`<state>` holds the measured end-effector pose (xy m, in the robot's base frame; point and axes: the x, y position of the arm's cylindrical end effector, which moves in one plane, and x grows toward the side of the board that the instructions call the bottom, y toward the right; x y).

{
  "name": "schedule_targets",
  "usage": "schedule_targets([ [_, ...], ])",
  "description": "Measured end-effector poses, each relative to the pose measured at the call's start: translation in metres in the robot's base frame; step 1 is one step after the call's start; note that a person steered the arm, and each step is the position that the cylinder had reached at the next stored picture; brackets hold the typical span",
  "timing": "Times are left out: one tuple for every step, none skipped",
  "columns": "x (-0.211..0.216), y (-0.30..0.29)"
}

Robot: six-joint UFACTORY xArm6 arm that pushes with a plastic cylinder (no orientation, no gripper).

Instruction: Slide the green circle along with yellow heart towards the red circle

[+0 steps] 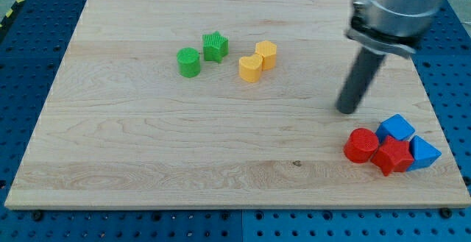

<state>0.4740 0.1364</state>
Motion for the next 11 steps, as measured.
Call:
schedule_targets([
  [-0.004,-0.094],
  [-0.011,-0.205],
  [-0.057,-0.288],
  [-0.087,-0.269],
  [-0.087,-0.215],
  [-0.087,-0.155],
  [-0.087,-0.113],
  [-0.081,-0.108],
  [-0.068,-0.108],
  [-0.053,-0.103],
  [-0.045,-0.070],
])
